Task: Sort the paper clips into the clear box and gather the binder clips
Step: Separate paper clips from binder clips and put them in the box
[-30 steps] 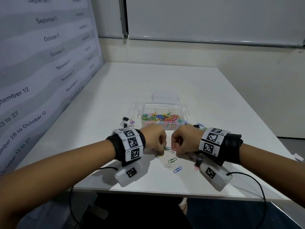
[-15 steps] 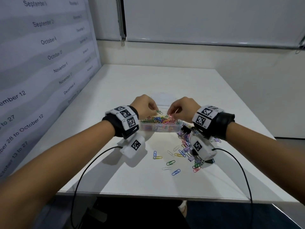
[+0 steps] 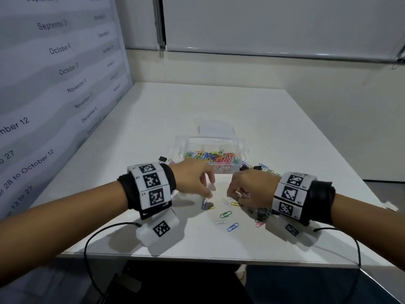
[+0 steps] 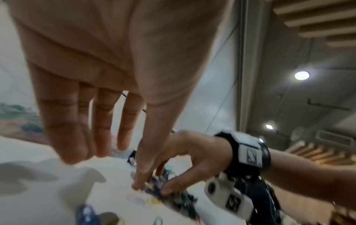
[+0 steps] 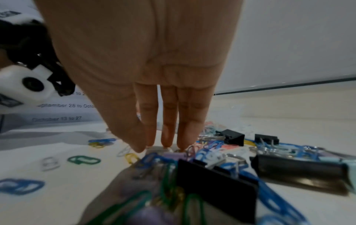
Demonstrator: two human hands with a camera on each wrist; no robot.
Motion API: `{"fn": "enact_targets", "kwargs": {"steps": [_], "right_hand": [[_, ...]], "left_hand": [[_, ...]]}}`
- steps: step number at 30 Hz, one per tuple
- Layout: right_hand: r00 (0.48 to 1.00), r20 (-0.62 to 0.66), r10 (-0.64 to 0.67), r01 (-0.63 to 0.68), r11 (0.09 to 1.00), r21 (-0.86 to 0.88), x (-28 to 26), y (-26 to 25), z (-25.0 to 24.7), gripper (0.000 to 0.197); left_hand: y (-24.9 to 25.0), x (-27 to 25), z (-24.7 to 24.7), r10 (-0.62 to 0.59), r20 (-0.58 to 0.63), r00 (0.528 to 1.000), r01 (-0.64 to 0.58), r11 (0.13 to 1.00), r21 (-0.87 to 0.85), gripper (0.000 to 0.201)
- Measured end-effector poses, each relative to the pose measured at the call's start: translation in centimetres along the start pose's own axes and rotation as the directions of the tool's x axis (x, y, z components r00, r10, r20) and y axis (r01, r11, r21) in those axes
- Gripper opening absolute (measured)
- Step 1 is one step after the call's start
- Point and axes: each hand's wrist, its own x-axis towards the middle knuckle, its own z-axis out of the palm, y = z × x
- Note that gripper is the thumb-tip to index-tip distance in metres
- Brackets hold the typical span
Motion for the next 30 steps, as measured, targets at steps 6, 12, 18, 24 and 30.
{"fn": "enact_targets", "kwargs": {"steps": [6,12,18,24,30], "right_hand": [[0.999,0.048,-0.021,0.023,0.999,-0.024,-1.0,0.0,0.0,0.028],[0.991,-0.058,0.121,-0.121,0.993,0.005,-1.3,1.4,-0.5,0.014],[0.979,-0.073,0.189,-0.182,0.978,0.101,-1.3,1.8,0.0,0.011],[0.968,-0.067,0.243,-0.232,0.962,0.142,-1.8,2.7,-0.4,0.007],[0.949,-0.096,0.299,-0.277,0.941,0.195,-2.5,3.9,-1.0,0.006]], "left_hand": [[0.4,0.0,3.2,0.011,0.101,0.995,-0.022,0.994,0.107,0.049],[1.6,0.9,4.2,0.092,0.112,0.989,-0.087,0.995,-0.043,0.05],[2.8,2.5,3.7,0.097,0.014,0.995,-0.097,0.995,0.002,0.043],[3.1,4.0,2.9,0.086,0.014,0.996,-0.086,0.996,0.038,0.034],[3.0,4.8,2.7,0.144,-0.017,0.989,-0.14,0.982,0.127,0.032]]}}
